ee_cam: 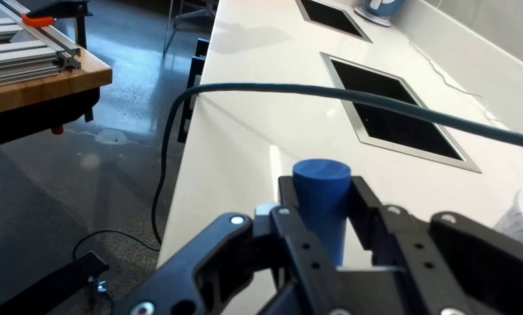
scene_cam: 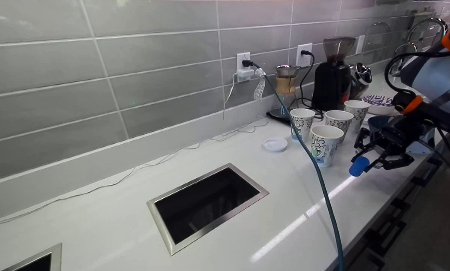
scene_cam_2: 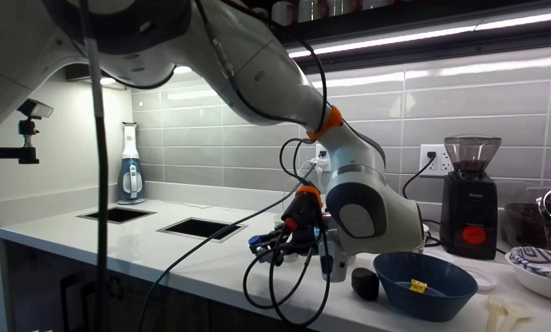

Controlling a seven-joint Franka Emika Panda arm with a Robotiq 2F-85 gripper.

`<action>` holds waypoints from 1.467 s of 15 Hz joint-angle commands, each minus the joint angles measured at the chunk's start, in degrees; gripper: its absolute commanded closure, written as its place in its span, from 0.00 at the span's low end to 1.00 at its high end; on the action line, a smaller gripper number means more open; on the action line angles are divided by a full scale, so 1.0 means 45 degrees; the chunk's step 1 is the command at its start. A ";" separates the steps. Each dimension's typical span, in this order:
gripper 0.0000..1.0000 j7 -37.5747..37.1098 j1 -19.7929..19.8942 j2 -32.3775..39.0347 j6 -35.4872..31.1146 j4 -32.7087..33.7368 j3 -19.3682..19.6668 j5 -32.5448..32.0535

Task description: Position the blue cylinder upright

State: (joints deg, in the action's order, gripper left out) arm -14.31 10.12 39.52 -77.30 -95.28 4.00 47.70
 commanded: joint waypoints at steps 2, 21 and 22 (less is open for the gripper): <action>0.92 -0.0435 0.0134 0.1078 0.0883 0.1126 0.0142 0.0538; 0.07 -0.1307 0.0145 0.2169 0.1198 0.2309 0.0318 0.0737; 0.01 -0.1286 0.0153 0.2152 0.1217 0.2320 0.0313 0.0744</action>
State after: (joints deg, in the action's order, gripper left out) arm -18.69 10.48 48.00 -73.56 -87.09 5.22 49.40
